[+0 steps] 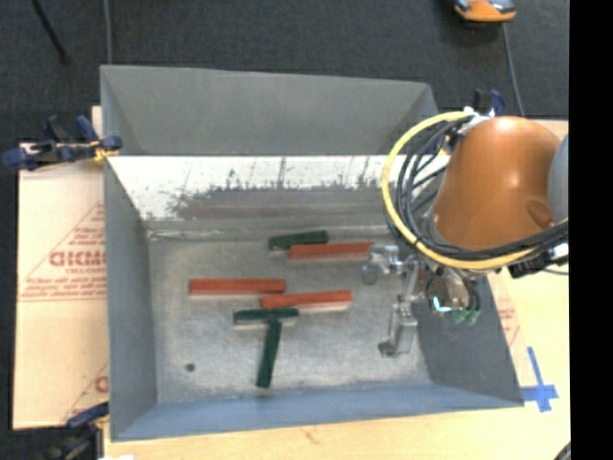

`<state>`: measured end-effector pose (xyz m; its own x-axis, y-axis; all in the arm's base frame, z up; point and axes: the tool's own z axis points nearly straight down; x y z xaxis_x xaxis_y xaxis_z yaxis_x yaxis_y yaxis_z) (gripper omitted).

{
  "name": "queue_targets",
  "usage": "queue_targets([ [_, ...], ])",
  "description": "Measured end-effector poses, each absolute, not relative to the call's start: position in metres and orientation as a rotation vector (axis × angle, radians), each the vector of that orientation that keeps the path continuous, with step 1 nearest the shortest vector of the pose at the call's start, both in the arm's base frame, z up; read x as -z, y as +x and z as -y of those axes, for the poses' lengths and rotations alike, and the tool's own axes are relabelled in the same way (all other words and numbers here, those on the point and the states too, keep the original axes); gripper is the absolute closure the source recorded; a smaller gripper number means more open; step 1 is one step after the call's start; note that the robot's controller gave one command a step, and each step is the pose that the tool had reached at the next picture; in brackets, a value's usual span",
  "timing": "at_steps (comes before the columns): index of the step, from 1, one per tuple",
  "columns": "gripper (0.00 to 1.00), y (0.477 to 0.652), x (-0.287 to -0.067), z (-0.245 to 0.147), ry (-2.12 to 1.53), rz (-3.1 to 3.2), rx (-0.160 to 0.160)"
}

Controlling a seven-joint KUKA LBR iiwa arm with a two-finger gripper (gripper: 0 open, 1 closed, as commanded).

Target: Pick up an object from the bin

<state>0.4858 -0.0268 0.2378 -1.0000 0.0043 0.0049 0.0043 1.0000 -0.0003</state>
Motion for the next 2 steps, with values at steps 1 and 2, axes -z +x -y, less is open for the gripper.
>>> queue_targets([
  [1, 0.00, 0.552, -0.066, -0.012, -0.077, 3.139, 0.003],
  [2, 0.00, 0.548, -0.102, -0.014, -0.042, 3.148, -0.001],
])
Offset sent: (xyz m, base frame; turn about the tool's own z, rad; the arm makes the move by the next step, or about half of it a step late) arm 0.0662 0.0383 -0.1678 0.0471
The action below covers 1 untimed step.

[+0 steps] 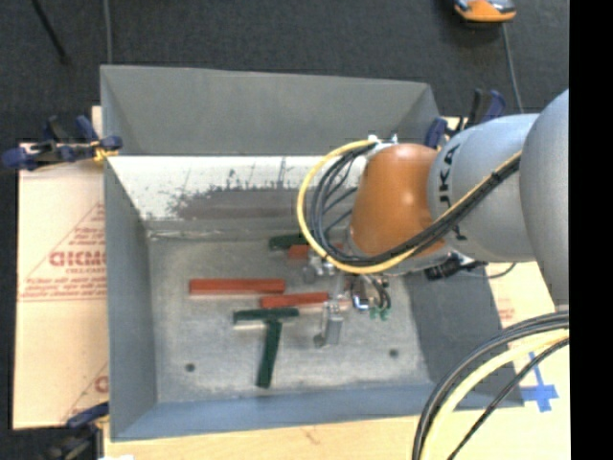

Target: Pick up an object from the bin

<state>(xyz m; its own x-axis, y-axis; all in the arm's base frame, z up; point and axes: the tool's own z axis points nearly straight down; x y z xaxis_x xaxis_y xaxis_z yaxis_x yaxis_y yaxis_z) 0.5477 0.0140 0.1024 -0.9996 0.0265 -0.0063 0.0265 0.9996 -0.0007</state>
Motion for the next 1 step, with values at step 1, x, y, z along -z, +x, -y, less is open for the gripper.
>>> queue_targets([
  [1, 0.00, 0.5542, -0.1007, -0.0059, 0.205, -3.128, -0.002],
])
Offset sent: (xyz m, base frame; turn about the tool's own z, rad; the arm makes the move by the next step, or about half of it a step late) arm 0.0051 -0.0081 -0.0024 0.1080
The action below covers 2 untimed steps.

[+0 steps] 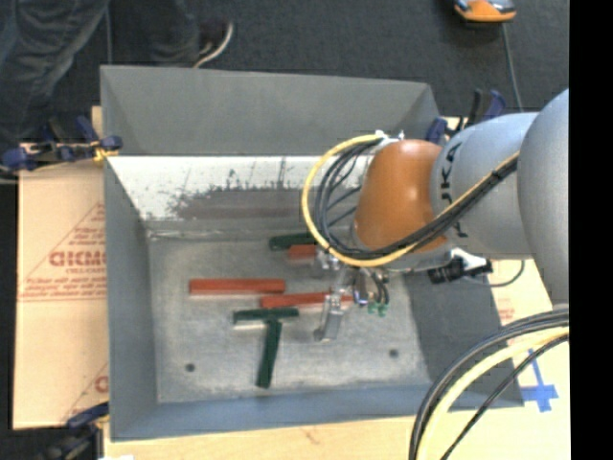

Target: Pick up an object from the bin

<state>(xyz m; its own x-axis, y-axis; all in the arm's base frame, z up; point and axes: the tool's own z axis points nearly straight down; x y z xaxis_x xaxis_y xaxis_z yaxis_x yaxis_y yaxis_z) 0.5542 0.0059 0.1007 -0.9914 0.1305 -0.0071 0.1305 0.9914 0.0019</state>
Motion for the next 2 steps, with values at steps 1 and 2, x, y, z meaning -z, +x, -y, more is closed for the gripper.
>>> queue_targets([
  [1, 0.00, 0.5567, -0.0693, 0.0033, 0.327, -3.124, -0.002],
  [2, 0.00, 0.5576, -0.0699, 0.0037, 0.320, -3.122, 0.000],
])
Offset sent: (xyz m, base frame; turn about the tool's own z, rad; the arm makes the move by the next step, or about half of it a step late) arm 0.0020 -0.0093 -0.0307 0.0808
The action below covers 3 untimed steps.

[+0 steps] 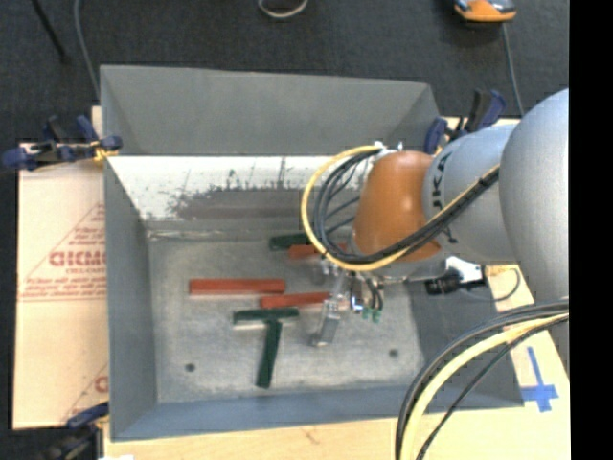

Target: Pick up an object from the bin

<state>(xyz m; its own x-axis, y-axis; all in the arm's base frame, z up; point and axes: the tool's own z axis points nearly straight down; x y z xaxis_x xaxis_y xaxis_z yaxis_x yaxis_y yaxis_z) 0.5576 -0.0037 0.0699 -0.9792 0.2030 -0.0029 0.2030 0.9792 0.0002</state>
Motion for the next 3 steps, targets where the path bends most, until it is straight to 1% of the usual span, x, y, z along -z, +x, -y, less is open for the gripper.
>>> queue_targets([
  [1, 1.00, 0.558, -0.071, 0.004, 0.318, -3.120, 0.001],
  [2, 1.00, 0.560, -0.097, 0.004, 0.314, -3.120, -0.001],
  [3, 1.00, 0.562, -0.114, 0.004, 0.310, -3.121, -0.001],
])
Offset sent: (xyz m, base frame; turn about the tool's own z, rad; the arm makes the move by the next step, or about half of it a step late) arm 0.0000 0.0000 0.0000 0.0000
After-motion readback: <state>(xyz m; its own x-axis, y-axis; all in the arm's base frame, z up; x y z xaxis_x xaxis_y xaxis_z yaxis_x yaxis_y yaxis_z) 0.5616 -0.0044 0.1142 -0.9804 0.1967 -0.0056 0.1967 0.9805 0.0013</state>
